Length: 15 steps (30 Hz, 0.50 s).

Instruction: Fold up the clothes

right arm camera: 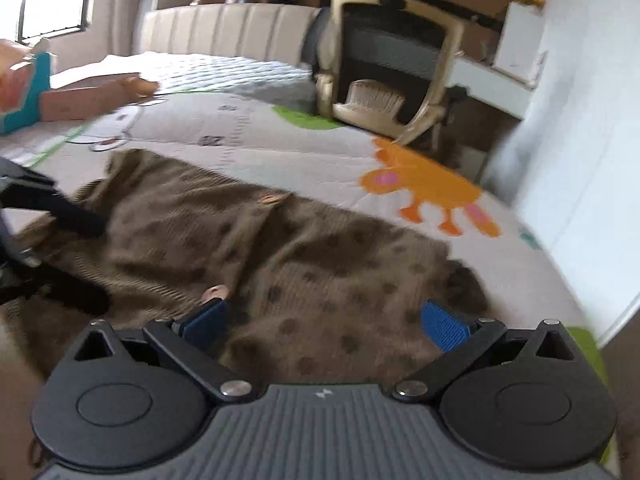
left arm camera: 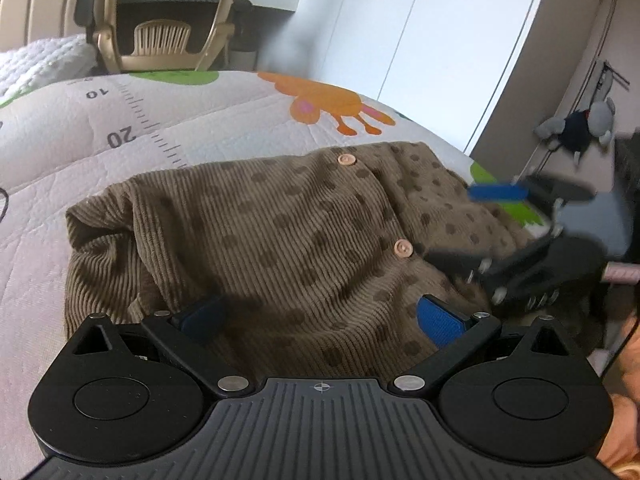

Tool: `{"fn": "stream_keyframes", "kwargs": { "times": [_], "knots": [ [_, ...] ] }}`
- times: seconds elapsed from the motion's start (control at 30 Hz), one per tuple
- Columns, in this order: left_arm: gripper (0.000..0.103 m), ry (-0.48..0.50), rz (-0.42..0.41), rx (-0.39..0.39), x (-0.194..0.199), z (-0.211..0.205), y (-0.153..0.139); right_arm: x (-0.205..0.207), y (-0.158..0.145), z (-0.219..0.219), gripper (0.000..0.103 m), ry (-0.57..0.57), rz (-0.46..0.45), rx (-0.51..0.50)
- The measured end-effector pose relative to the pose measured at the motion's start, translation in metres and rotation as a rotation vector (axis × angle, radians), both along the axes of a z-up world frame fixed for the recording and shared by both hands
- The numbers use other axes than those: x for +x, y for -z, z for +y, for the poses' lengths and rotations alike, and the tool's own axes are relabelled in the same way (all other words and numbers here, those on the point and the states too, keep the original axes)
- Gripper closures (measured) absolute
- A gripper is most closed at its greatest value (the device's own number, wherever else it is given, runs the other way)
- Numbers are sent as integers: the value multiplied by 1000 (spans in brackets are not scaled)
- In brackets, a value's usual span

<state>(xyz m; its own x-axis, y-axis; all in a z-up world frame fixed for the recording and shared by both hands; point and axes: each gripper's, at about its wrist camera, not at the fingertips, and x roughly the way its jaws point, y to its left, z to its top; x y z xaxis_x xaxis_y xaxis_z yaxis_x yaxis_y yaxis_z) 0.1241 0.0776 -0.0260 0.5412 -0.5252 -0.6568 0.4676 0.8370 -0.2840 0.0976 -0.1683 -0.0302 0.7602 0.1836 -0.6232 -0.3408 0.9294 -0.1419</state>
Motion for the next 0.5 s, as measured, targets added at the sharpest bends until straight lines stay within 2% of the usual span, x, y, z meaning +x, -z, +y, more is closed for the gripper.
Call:
{"fn": "stream_keyframes", "kwargs": {
  "times": [0.03,0.17,0.3,0.37,0.4,0.43,0.5],
  "knots": [
    [0,-4,13,-29,1,7,-4,1,5,-2,0,9,14,14],
    [0,-145,-3,-181,7,60,-23,6,12,-12,0,26,47,85],
    [1,-337,41,-230,21,106,-14,6,14,-12,0,25,46,96],
    [9,-352,67,-230,24,108,-4,6,15,-11,0,26,44,98],
    [30,-360,79,-231,25,109,0,5,15,-12,0,27,44,99],
    [42,-367,92,-231,27,109,5,5,15,-12,0,27,44,99],
    [41,-364,111,-226,28,102,13,6,16,-12,0,27,43,99]
  ]
}}
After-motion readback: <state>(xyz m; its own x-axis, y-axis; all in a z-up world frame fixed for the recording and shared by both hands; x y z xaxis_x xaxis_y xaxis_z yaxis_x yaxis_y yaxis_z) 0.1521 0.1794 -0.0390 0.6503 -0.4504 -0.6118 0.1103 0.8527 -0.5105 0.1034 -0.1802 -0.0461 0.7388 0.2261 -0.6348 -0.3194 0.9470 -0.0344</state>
